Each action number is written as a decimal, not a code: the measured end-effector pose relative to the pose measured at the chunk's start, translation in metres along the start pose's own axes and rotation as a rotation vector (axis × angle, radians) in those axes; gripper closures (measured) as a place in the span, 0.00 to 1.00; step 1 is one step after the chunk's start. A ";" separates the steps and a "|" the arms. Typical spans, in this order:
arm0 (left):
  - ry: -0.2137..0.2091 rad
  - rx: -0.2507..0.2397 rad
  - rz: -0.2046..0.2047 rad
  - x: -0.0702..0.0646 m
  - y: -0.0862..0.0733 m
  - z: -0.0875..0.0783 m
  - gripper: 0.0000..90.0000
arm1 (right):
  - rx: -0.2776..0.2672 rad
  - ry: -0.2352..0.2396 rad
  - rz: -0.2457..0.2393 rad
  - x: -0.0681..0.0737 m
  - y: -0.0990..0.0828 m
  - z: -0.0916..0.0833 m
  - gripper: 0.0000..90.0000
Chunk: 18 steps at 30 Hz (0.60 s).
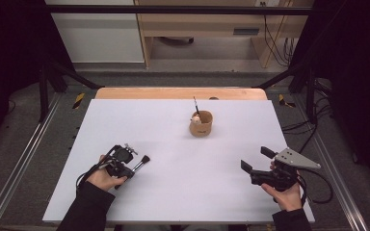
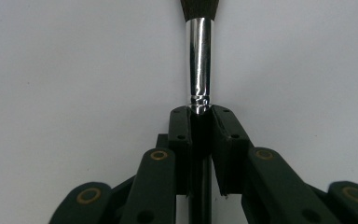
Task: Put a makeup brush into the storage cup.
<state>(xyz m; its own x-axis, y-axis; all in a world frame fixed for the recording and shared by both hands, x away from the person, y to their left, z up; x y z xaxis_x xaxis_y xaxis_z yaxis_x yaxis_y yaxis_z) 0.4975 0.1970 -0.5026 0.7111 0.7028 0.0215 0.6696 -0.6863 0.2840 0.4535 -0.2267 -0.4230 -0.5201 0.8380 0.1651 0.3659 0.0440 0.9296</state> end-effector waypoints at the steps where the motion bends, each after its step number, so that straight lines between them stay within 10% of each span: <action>1: -0.001 0.000 -0.001 -0.001 0.000 0.000 0.87 | 0.000 0.001 0.000 0.000 0.000 0.000 0.11; 18: 0.014 -0.039 0.074 -0.005 0.002 -0.009 0.87 | 0.001 0.002 0.001 0.000 0.000 0.000 0.11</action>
<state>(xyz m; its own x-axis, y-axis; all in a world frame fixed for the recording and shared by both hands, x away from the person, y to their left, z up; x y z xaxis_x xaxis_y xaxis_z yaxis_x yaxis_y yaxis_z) 0.4939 0.1937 -0.4939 0.7553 0.6529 0.0569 0.6062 -0.7290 0.3180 0.4534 -0.2264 -0.4229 -0.5213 0.8369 0.1671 0.3672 0.0432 0.9291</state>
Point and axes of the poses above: each handheld gripper's, and its own axes: z roughly forward along the jaws, y roughly out of its top, x roughly to its left, the point moved 6 cm from there along z, roughly forward along the jaws, and after that the axes turned 4 degrees about z, right-handed, at the moved point
